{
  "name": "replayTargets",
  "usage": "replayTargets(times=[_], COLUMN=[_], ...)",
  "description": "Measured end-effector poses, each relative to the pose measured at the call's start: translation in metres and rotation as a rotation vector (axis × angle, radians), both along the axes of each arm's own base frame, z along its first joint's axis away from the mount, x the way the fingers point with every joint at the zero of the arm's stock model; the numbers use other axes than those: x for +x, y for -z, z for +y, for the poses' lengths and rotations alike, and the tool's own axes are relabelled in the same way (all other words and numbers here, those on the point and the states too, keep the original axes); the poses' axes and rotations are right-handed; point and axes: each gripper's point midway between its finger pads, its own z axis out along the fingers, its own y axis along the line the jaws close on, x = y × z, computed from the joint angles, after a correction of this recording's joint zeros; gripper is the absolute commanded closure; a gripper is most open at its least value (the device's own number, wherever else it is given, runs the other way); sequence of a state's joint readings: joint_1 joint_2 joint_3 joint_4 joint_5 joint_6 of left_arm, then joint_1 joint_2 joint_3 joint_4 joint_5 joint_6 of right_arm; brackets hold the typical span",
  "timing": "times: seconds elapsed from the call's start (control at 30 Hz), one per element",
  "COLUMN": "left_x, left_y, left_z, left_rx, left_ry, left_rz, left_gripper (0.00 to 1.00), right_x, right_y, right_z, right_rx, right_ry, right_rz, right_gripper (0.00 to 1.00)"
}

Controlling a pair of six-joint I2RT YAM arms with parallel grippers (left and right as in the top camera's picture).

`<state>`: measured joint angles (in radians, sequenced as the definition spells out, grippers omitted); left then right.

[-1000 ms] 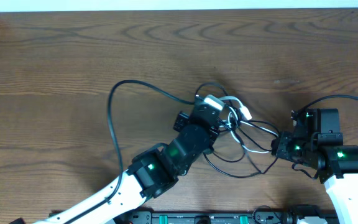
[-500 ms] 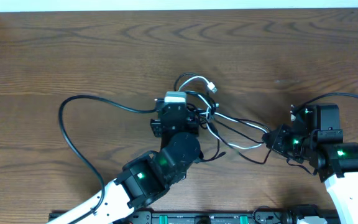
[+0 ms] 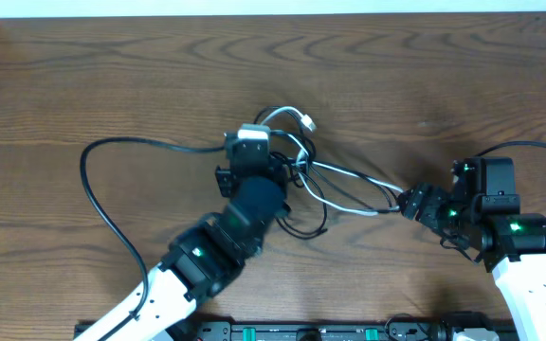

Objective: Untangle cables

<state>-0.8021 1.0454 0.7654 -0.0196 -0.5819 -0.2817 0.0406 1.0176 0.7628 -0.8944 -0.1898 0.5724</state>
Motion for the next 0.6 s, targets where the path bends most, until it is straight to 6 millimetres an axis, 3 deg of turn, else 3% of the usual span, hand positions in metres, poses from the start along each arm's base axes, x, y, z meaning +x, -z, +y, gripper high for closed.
replayTargets(times=[0.13, 0.27, 0.4, 0.6], left_x=[0.004, -0.003, -0.01, -0.017], left_y=[0.009, 0.022, 0.047, 0.066], left_z=[-0.01, -0.038, -0.06, -0.084], left_rx=[0.025, 0.005, -0.009, -0.044], left_ry=[0.147, 0.365, 0.512, 0.641], left_rz=[0.046, 0.11, 0.202, 0.264], left_gripper=[0.92, 0.92, 0.92, 0.92], right_x=[0.026, 0.05, 0.042, 0.025], right_y=[-0.006, -0.033, -0.05, -0.061], right_z=[-0.005, 0.025, 0.059, 0.083], right_rx=[-0.038, 0.036, 0.142, 0.247], right_ry=[-0.044, -0.274, -0.526, -0.695], right_rz=[-0.122, -0.323, -0.427, -0.485], right_gripper=[0.01, 0.02, 0.05, 0.13])
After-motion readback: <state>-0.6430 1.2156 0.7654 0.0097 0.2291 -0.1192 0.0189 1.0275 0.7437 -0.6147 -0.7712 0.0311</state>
